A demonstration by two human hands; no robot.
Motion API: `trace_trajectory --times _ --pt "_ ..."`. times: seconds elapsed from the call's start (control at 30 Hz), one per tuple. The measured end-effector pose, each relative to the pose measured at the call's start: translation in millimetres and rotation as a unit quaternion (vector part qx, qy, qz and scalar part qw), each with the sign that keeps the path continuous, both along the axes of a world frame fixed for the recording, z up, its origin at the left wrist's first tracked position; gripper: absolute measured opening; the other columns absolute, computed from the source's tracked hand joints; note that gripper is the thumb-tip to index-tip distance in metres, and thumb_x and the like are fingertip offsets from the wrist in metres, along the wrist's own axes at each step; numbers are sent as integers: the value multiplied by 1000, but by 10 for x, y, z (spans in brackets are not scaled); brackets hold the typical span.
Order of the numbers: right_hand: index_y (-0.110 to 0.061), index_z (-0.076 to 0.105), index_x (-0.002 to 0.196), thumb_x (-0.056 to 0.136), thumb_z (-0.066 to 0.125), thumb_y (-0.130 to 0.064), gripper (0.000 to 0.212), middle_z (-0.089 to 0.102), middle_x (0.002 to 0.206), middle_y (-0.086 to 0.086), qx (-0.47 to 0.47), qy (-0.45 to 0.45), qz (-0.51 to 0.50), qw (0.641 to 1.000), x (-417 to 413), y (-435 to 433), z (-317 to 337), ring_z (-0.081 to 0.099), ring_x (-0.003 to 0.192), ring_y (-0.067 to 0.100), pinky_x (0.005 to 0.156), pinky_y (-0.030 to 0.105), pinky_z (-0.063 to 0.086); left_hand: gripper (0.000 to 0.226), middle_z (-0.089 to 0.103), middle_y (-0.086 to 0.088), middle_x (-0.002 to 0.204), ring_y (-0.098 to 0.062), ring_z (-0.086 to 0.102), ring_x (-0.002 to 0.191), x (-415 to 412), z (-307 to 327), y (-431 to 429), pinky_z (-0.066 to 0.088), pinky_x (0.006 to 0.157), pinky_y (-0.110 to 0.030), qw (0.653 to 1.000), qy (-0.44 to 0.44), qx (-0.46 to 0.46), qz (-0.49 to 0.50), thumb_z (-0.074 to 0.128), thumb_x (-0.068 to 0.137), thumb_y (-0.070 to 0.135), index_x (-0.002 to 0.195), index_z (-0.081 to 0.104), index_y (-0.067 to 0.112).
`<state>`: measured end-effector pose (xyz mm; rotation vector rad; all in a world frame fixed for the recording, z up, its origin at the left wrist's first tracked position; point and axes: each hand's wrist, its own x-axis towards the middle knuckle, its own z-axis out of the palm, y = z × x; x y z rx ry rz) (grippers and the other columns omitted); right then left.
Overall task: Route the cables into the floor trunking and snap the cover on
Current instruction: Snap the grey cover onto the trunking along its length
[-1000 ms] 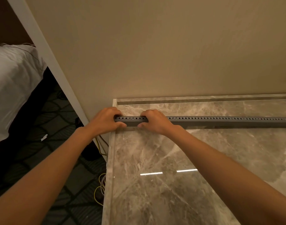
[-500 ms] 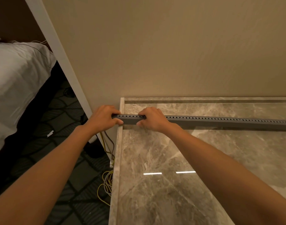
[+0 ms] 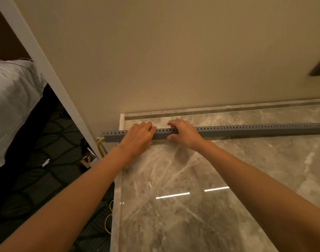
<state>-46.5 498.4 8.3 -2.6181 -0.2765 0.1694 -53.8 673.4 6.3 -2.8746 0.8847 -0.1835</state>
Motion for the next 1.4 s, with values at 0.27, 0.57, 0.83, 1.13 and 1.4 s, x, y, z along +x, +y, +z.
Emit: trace_trajectory --times 0.27,0.57,0.83,1.13,1.4 --pt "-8 52 121 87 62 -19 37 51 130 10 -34 -53 -173 983 -192 -1189 -172 44 123 27 115 43 24 23 61 -16 115 -32 58 103 114 4 -689 45 84 -39 992 83 -22 94 49 91 9 111 57 3" --pt "-6 55 125 91 55 -6 34 57 131 14 -12 -39 -112 993 -77 -2212 -203 50 121 30 105 38 38 26 59 -17 117 -32 57 104 312 78 -1529 46 83 -39 967 199 -6 158 52 94 25 110 55 5" --pt "-8 59 122 86 63 -14 36 63 122 14 -30 -36 -74 996 -38 -3380 -199 54 114 29 104 36 36 27 56 -15 120 -31 54 107 189 -49 -3228 44 90 -39 984 133 -65 104 49 96 23 117 54 6" --pt "-5 57 120 87 61 -20 37 58 123 14 -58 -66 -127 988 -23 -4258 -351 48 118 30 114 41 22 29 55 -13 122 -29 52 110 253 -119 -4089 43 89 -39 989 108 -38 98 44 97 24 120 52 7" --pt "-6 57 120 88 59 -21 35 55 122 15 -62 -71 -146 985 324 -4256 -359 44 121 31 118 47 15 28 57 -12 121 -29 53 109 506 -127 -4135 46 86 -38 986 101 -49 125 46 97 23 121 50 8"
